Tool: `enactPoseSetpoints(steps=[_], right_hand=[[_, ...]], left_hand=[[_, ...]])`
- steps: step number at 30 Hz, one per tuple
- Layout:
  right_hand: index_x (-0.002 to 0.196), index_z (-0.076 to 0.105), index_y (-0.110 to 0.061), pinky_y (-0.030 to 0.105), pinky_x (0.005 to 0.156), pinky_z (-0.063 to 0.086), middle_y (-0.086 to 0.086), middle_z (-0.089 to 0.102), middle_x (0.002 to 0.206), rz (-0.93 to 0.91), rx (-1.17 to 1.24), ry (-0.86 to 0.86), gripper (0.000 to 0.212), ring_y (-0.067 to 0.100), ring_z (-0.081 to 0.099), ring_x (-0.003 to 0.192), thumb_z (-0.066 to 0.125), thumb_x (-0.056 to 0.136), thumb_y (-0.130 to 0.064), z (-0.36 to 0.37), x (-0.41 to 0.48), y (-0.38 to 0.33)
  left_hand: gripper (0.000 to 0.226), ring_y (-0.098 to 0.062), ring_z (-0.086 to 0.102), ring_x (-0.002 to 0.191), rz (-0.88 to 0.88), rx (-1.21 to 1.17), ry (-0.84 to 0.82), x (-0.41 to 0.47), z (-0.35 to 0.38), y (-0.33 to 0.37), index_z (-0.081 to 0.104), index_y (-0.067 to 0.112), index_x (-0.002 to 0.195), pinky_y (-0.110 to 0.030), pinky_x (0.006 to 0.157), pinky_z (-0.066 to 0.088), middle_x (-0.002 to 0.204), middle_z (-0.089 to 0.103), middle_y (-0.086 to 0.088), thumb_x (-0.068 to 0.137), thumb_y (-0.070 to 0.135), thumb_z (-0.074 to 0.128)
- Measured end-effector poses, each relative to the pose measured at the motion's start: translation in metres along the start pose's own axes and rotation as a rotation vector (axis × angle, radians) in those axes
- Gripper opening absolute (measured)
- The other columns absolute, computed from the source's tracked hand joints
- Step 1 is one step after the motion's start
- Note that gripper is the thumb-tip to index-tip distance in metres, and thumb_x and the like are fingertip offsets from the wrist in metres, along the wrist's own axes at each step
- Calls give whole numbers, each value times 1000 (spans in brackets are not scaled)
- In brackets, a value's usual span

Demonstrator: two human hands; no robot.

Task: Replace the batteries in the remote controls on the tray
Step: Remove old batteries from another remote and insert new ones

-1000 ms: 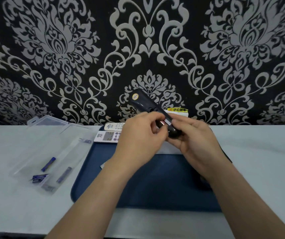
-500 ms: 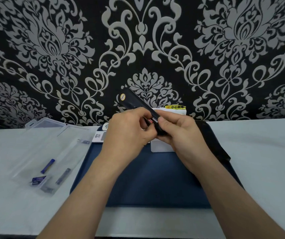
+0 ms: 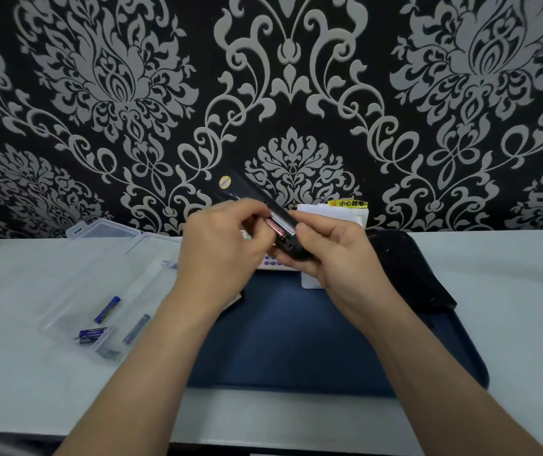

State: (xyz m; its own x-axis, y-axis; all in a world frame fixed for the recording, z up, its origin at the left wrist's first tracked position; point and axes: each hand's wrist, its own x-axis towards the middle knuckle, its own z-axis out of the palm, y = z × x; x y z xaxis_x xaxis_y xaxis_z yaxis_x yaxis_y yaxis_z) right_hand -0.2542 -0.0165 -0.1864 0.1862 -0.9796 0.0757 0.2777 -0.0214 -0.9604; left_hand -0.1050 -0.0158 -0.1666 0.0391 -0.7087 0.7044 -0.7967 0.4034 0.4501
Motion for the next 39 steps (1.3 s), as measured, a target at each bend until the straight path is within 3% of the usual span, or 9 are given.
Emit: enactPoseSetpoints(steps=[3, 7, 15, 25, 32, 36, 39], right_hand=[[134, 54, 2, 38, 91, 57, 19, 67, 121, -1, 21, 14, 34, 24, 68, 110, 44, 102, -4, -1, 1, 0], [135, 54, 0, 35, 92, 57, 13, 73, 110, -12, 2, 35, 35, 19, 70, 105, 45, 102, -3, 0, 0, -2], [134, 55, -1, 24, 84, 58, 14, 72, 110, -11, -44, 41, 35, 20, 71, 100, 47, 101, -1, 7, 0, 0], [136, 55, -5, 23, 81, 58, 10, 73, 111, -24, -131, 22, 37, 15, 71, 100, 49, 100, -2, 15, -1, 6], [127, 61, -8, 23, 77, 59, 8, 76, 103, -14, -37, -13, 32, 15, 73, 94, 46, 100, 1, 15, -3, 3], [103, 68, -18, 26, 76, 59, 6, 77, 90, -6, 72, -14, 33, 15, 73, 88, 42, 101, 2, 14, -4, 3], [102, 69, -9, 33, 80, 60, 10, 75, 88, 49, 213, -8, 32, 18, 72, 82, 40, 101, 3, 12, -2, 1]], left_hand=[[20, -5, 54, 68, -9, 3, -95, -5, 0, 7, 71, 24, 95, -15, 67, 43, 68, 61, 12, 75, 28, 70], [24, -6, 55, 70, -35, 39, -137, -5, -4, 9, 64, 29, 96, -24, 68, 45, 68, 58, 11, 74, 32, 74], [28, -6, 56, 76, -145, 72, -218, -3, -12, 6, 60, 31, 94, -30, 69, 47, 73, 59, 10, 71, 39, 74], [36, -18, 61, 77, -58, 330, -172, -6, -7, 9, 59, 27, 99, -31, 63, 46, 83, 64, 8, 75, 52, 65], [24, -24, 62, 61, 90, 329, -137, -9, 1, 0, 65, 23, 85, -37, 55, 50, 67, 65, 3, 72, 42, 59], [17, -10, 56, 64, 27, 111, -135, -8, 2, -1, 63, 27, 89, -32, 61, 49, 69, 59, 9, 73, 33, 65], [21, -3, 48, 56, -248, -303, -93, -6, 1, 0, 54, 28, 87, -19, 57, 40, 66, 57, 7, 75, 22, 71]])
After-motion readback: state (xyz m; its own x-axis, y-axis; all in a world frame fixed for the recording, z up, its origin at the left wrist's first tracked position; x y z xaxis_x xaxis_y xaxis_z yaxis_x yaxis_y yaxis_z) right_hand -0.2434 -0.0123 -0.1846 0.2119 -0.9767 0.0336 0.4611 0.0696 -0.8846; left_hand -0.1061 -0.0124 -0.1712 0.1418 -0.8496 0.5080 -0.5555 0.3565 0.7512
